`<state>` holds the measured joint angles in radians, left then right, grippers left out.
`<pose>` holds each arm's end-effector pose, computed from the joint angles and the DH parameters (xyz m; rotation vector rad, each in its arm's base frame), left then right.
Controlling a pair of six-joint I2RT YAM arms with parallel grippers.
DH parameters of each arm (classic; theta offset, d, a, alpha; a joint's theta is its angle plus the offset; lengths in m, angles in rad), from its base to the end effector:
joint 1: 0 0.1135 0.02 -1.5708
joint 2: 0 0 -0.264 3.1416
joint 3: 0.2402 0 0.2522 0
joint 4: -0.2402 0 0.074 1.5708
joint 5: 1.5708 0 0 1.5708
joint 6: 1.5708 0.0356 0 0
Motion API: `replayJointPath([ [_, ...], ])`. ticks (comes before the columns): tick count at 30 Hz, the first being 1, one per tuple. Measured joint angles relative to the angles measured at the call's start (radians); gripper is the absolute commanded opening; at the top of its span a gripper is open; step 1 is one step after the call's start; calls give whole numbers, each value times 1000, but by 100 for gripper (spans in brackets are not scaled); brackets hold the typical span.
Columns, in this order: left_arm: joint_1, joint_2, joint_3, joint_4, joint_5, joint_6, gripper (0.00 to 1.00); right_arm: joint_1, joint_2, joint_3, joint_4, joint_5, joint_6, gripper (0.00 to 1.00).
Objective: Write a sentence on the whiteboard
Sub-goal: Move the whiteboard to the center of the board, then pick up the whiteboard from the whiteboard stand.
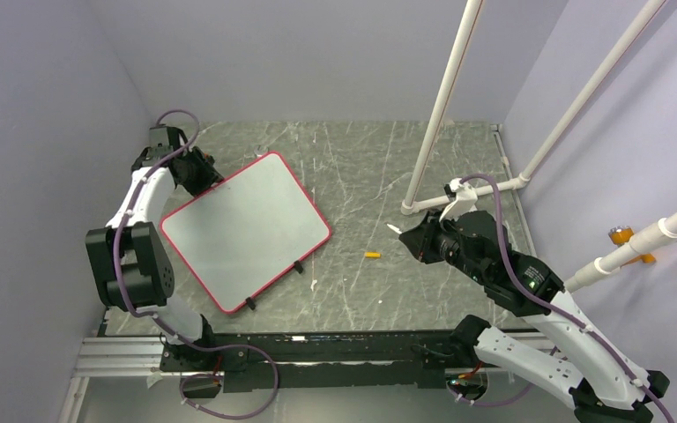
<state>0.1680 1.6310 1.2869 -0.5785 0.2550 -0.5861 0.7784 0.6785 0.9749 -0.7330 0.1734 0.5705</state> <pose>0.3487 0.0500 0.2644 -0.8256 2.3791 -0.4909 0.0969 0.0869 0.3620 -0.1006 2.0658 0.6811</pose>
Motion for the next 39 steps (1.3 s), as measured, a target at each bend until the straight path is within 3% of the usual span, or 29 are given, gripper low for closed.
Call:
replayJointPath([
  [6,-52,-9,8,2,3,28,54,0,0,-4,-2,0,3,0],
  [15,-58,-21,126,-90,16,252,76,0,0,-5,-10,-1,9,0],
  [20,-52,-43,160,-123,86,389,78,0,19,-5,-9,-18,10,0],
  [32,-17,-66,146,-126,414,577,75,0,92,-4,-8,-77,25,0],
  [39,-10,-34,138,-142,435,628,74,0,129,12,-8,-107,24,0],
])
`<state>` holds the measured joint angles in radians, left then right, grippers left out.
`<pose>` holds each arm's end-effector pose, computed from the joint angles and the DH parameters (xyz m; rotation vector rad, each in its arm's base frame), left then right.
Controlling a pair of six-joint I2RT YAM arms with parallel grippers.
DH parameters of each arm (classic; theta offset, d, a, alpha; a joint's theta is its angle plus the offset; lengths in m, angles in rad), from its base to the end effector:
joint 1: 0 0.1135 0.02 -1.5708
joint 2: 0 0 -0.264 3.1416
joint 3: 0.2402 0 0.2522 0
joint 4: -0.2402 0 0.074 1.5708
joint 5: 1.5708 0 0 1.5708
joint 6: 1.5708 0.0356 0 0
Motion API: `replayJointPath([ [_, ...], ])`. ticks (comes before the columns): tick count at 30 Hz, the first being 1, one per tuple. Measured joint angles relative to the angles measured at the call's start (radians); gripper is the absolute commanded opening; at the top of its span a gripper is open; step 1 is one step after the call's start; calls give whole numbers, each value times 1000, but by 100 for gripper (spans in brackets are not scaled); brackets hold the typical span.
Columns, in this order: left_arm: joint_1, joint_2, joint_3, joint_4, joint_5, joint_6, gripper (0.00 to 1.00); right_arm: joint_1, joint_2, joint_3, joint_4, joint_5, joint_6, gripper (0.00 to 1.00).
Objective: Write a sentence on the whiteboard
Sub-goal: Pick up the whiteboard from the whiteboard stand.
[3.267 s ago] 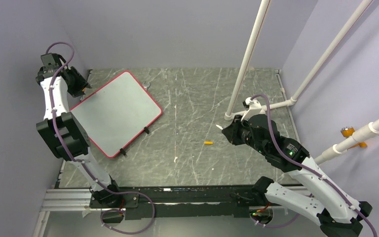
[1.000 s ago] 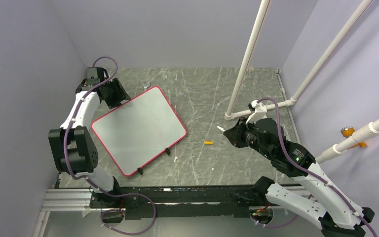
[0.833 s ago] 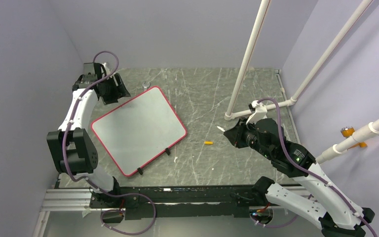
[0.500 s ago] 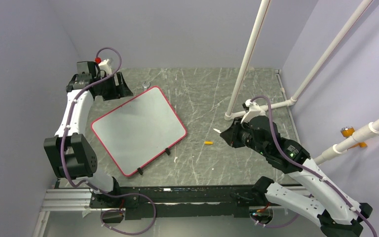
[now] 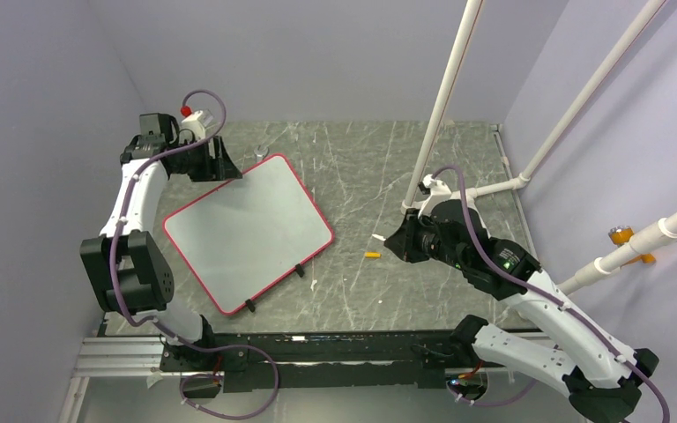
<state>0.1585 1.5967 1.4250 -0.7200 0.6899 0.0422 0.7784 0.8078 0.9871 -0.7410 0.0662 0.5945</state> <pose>0.3415 0.0316 0.3157 0.1581 2.3185 -0.7426 0.1160 0.1111 0.3487 -0.1635 2.2159 0.7206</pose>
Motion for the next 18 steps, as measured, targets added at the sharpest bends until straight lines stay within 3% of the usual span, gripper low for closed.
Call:
replayJointPath([
  [10,42,-2,-84,19,-27,5,65,0,13,8,0,-33,0,0],
  [18,45,-43,-162,29,-23,10,49,0,13,8,0,-50,-1,0],
])
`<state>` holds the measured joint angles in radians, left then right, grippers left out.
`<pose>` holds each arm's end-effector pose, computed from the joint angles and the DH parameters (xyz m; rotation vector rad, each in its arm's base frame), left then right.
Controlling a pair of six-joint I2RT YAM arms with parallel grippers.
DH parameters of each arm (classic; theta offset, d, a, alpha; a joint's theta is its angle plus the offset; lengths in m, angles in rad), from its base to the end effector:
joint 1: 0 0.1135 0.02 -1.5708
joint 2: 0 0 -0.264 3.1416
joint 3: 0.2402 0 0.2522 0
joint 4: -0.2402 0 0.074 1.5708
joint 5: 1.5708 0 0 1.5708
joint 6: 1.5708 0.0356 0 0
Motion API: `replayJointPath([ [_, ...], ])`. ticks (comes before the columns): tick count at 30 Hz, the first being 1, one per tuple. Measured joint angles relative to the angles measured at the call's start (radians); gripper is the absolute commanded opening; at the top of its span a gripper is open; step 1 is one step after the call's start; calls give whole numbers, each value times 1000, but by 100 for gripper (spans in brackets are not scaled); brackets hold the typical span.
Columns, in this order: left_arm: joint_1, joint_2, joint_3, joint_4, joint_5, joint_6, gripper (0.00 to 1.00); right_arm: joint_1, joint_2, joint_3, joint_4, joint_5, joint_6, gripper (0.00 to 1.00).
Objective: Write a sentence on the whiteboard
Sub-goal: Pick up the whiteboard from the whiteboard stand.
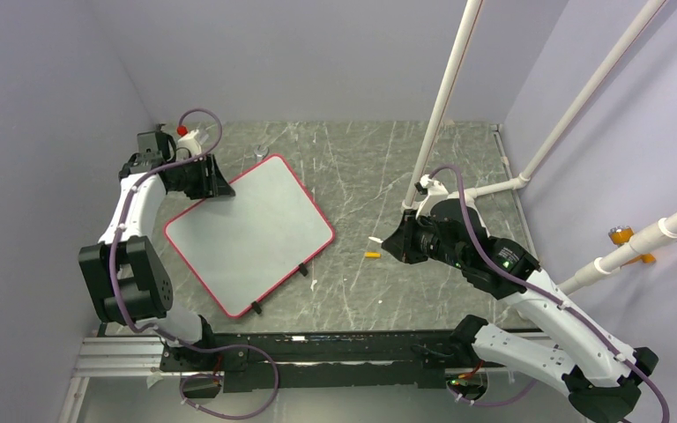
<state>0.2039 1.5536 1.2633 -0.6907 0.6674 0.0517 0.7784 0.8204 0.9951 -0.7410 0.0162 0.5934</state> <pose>0.3218 0.0440 0.2801 0.0691 2.3973 -0.7278 0.1167 0.1142 0.3495 -0.1971 2.2326 0.7656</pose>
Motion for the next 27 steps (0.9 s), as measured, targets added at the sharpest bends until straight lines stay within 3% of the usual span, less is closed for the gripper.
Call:
replayJointPath([
  [22,-44,-160,-200,162,122,-144,4,0,-66,-41,1,-26,18,0],
  [27,-89,-199,-221,214,117,-163,0,0,-102,-53,0,-25,31,0],
])
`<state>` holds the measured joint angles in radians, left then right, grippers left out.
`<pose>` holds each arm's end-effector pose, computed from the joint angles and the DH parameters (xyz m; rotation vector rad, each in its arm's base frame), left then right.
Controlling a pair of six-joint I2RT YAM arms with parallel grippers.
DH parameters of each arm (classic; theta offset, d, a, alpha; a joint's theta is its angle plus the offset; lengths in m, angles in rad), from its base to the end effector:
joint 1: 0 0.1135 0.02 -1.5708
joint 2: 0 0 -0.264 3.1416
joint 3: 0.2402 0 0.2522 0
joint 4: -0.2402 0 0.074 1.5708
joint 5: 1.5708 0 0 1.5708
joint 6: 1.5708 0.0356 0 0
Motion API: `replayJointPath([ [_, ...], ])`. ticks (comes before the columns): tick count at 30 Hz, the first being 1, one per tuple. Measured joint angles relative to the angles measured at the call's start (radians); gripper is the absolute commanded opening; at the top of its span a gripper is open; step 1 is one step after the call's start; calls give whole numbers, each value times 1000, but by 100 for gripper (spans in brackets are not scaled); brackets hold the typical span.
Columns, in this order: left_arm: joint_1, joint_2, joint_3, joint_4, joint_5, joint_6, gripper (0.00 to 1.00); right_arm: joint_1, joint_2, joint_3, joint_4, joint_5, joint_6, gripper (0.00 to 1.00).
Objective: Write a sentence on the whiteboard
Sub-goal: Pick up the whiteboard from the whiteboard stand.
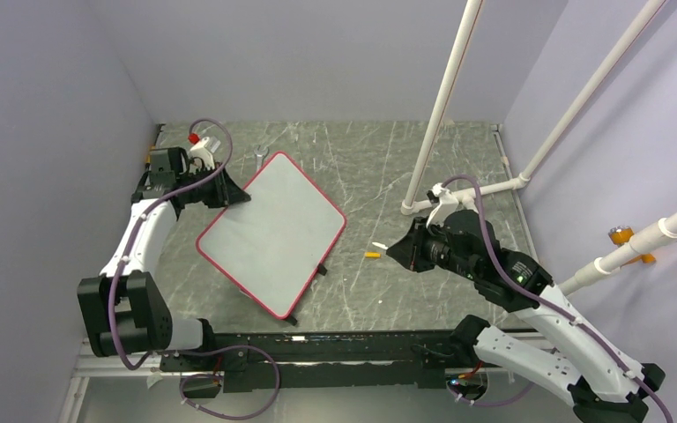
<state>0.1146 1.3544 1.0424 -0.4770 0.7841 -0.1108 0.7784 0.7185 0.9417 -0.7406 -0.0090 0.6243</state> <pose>0.2858 0.0076 0.2828 0.1257 2.2386 -0.9121 0.1010 0.1000 0.3458 -0.1755 2.1989 0.8352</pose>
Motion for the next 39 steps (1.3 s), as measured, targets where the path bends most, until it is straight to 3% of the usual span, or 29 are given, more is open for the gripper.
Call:
replayJointPath([
  [7,-52,-56,-83,145,-35,-98,0,0,-35,-6,-12,0,13,0],
  [13,-193,-45,-107,282,-112,-220,0,0,-59,-6,-23,19,19,0],
  [18,-312,26,-90,399,-184,-312,0,0,-80,-8,-29,38,27,0],
  [24,-448,177,45,448,-225,-358,0,0,-109,-9,-72,68,35,0],
  [27,-470,211,117,414,-212,-341,0,0,-128,-9,-98,91,37,0],
  [39,-459,234,490,-45,-169,-87,0,0,-125,-9,-115,108,42,0],
])
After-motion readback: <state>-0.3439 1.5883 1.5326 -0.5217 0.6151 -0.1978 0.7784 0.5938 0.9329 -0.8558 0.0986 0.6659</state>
